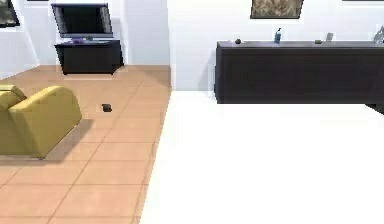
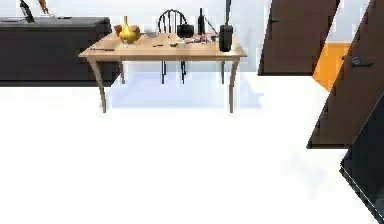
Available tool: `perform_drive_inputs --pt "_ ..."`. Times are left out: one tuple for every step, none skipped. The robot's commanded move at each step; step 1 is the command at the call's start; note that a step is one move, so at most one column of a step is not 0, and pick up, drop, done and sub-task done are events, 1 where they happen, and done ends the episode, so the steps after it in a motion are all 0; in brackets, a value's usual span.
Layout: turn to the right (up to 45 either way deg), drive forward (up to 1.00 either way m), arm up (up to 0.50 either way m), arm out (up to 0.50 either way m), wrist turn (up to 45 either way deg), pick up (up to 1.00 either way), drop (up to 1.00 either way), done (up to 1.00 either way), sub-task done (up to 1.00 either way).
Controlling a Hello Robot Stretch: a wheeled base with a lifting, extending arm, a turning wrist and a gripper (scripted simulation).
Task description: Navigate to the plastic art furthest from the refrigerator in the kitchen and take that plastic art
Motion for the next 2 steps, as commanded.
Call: perform_drive_inputs --pt "45.0 0.00 0.00 0.00 0.0 0.00 0.00 0.00 0.00" --pt "45.0 0.00 0.00 0.00 0.0 0.00 0.00 0.00 0.00"
